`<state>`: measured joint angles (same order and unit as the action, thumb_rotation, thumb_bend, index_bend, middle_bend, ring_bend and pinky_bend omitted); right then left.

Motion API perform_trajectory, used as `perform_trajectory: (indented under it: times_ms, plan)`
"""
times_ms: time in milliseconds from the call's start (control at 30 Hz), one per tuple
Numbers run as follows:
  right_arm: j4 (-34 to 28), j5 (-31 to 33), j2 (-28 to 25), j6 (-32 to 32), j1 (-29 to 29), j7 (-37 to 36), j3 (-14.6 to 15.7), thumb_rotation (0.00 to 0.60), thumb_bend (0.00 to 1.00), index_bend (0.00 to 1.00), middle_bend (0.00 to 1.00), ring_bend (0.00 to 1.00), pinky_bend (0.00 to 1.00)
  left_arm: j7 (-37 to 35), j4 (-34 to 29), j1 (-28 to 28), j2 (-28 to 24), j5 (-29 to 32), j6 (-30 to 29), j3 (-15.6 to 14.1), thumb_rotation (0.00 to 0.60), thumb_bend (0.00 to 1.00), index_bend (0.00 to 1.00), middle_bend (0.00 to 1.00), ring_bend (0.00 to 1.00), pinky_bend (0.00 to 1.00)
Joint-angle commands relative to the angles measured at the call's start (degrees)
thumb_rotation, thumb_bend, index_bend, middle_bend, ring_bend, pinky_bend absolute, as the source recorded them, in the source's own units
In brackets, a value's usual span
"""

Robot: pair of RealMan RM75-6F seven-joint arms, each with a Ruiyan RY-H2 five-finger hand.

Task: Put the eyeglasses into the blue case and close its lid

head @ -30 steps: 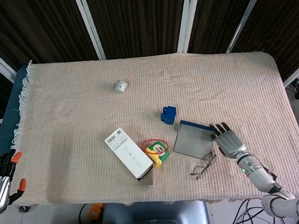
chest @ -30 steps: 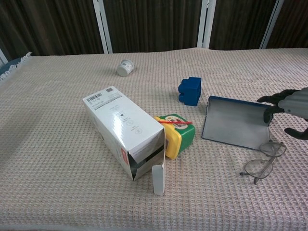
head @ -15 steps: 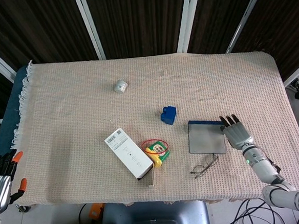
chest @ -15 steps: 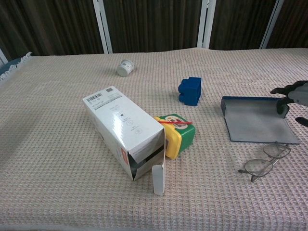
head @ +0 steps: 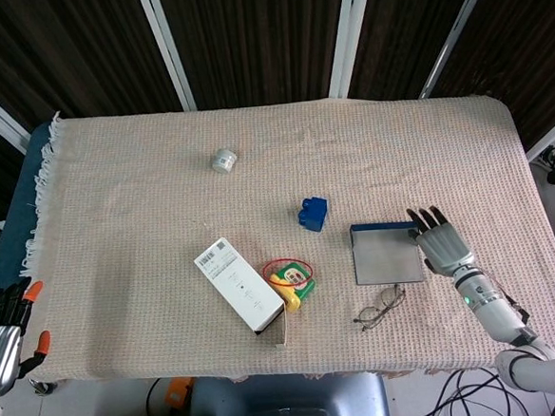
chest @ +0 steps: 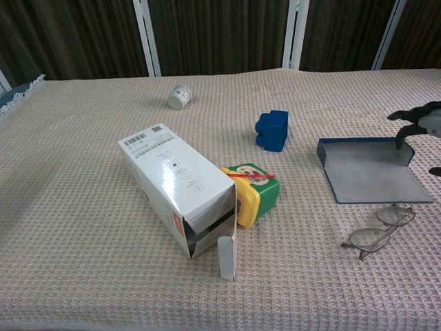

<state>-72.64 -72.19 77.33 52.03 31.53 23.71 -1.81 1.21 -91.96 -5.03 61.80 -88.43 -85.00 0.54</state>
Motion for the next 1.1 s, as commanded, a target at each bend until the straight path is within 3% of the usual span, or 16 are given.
perform_trajectory:
  times_ms: [33, 267, 467, 1100]
  plan:
    - [-3.9, -6.3, -3.0, 4.6, -2.2, -3.8, 2.7, 0.6, 0.45, 0.41, 0.0, 0.0, 0.0, 0.0, 0.0, 0.1, 0.0, -0.2, -0.2, 0.0, 0.6, 0.45, 0.0, 0.0, 0.0, 0.04]
    - [-7.7, -19.1, -5.0, 11.4, -4.0, -6.4, 7.6, 0.6, 0.45, 0.42, 0.0, 0.0, 0.0, 0.4, -0.2, 0.1, 0.1, -0.5, -0.3, -0.2, 0.6, 0.45, 0.0, 0.0, 0.0, 0.04]
    - [-6.9, -25.1, -3.7, 11.5, -3.3, -5.7, 9.9, 0.6, 0.45, 0.43, 0.0, 0.0, 0.0, 0.0, -0.2, 0.4, -0.1, -0.6, -0.7, -0.2, 0.6, 0.45, 0.0, 0.0, 0.0, 0.04]
    - [-0.2, -29.3, 2.2, 11.8, -2.8, -9.7, 10.6, 0.6, 0.45, 0.56, 0.0, 0.0, 0.0, -0.4, -0.1, 0.5, -0.2, -0.7, -0.9, -0.3, 0.6, 0.45, 0.0, 0.0, 0.0, 0.04]
